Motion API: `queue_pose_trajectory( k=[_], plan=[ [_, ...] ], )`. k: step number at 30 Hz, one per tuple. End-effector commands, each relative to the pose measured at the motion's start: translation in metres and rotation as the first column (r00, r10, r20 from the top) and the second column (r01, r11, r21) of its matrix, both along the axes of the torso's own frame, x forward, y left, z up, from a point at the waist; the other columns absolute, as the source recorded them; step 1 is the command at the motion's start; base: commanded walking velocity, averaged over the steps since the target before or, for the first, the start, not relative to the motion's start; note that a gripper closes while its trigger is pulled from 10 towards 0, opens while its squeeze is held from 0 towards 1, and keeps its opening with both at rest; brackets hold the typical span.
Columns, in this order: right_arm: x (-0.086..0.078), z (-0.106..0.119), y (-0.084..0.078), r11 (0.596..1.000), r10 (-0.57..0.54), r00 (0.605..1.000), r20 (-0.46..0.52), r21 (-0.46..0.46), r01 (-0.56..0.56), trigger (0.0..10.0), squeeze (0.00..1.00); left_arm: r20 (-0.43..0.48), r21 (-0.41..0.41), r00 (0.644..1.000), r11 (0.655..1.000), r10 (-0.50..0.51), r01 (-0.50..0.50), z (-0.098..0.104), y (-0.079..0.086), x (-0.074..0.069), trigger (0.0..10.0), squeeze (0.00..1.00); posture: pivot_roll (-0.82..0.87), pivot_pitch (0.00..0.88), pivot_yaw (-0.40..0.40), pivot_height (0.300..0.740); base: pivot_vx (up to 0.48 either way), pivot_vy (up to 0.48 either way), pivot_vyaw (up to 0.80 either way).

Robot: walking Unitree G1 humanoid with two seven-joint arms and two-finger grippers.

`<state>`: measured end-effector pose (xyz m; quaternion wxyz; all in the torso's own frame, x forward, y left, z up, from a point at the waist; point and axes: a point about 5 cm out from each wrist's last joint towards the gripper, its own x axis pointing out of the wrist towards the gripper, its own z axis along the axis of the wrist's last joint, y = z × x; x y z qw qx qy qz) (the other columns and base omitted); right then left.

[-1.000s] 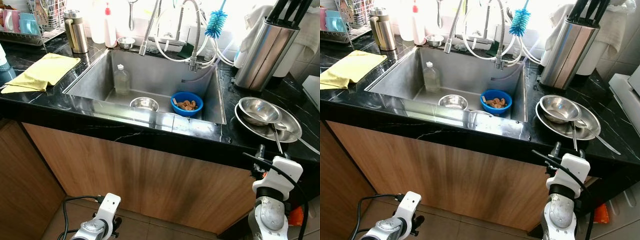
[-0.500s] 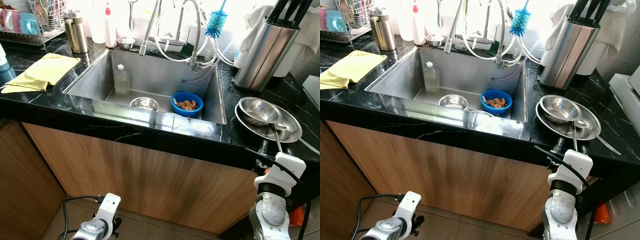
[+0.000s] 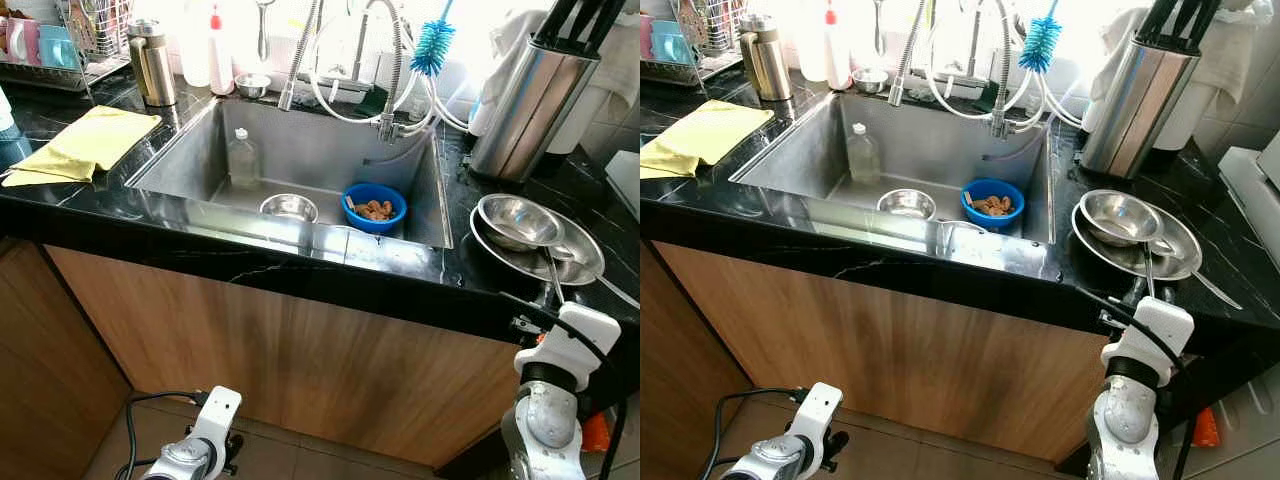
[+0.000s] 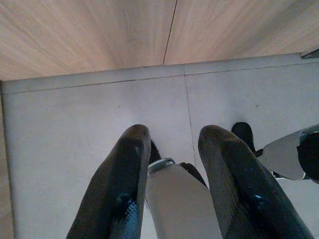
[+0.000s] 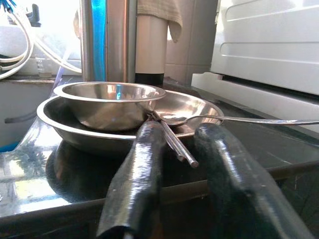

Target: Kitchen organization

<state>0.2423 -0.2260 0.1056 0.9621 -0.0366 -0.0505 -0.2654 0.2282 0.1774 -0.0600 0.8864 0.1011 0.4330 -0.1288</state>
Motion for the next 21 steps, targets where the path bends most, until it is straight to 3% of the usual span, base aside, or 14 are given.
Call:
queue_pose_trajectory(
  k=[1,21],
  plan=[
    [0.0012,0.003,-0.0056,1.0,-0.027,1.0,0.003,0.005,0.027,0.0,0.0,-0.011,0.002,1.0,1.0,-0.009,0.009,-0.0016,-0.002,-0.002,10.0,0.0,0.18,0.039,-0.114,0.711,0.0,0.0,0.0],
    [0.0046,0.0117,-0.0105,0.997,-0.073,0.997,0.026,-0.01,0.074,0.0,0.0,-0.007,0.002,1.0,1.0,0.001,-0.001,-0.0018,-0.0024,-0.0021,10.0,0.0,0.18,0.033,-0.116,0.711,0.0,0.0,0.0]
  ],
)
